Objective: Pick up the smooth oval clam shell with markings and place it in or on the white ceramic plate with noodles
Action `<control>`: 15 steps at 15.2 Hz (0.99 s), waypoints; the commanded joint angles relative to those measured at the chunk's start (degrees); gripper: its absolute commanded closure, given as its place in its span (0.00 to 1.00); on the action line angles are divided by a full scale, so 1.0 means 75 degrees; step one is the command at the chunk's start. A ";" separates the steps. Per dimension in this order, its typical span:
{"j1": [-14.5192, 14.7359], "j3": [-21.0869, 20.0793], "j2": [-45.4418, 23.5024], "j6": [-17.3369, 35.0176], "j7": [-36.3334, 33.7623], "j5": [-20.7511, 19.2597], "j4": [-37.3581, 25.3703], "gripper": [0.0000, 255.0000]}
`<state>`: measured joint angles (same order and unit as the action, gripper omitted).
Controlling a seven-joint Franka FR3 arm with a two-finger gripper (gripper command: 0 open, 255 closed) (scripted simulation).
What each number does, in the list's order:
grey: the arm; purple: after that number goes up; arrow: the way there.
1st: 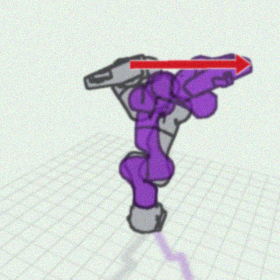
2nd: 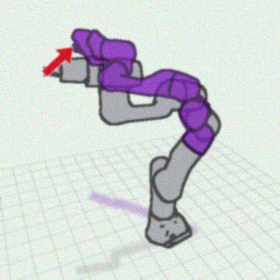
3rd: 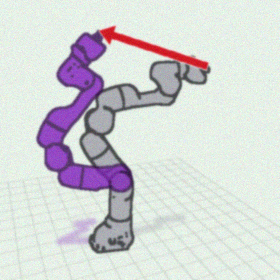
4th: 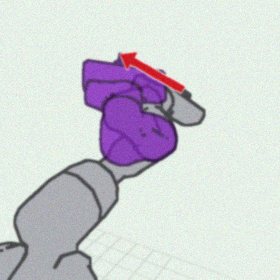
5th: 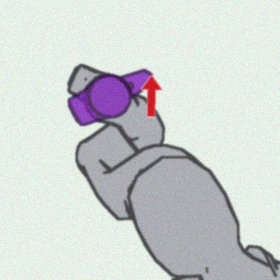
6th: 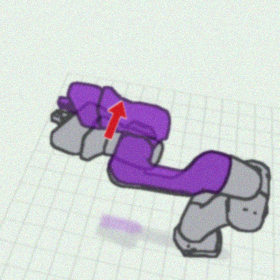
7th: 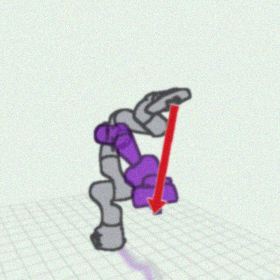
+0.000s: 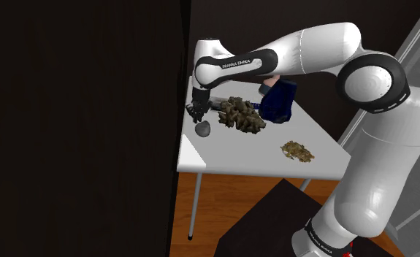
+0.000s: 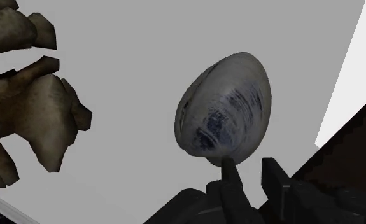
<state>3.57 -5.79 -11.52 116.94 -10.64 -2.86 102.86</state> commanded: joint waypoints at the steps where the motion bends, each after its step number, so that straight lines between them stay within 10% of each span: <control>1: 0.0014 -0.0024 -0.0033 -0.0427 0.0014 0.0136 0.0031 1.00; 6: 0.0004 -0.0021 0.0033 -0.0292 0.0035 0.0139 -0.0047 1.00; 7: 0.0004 -0.0021 0.0033 -0.0292 0.0035 0.0139 -0.0047 0.00; 10: -0.1172 0.0117 0.0737 0.0017 0.2751 0.3164 0.1087 0.00; 15: -0.1074 0.0070 0.0551 0.0483 0.2790 0.3232 0.1347 0.00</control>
<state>-4.40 -5.33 -6.69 119.76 10.01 21.08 112.25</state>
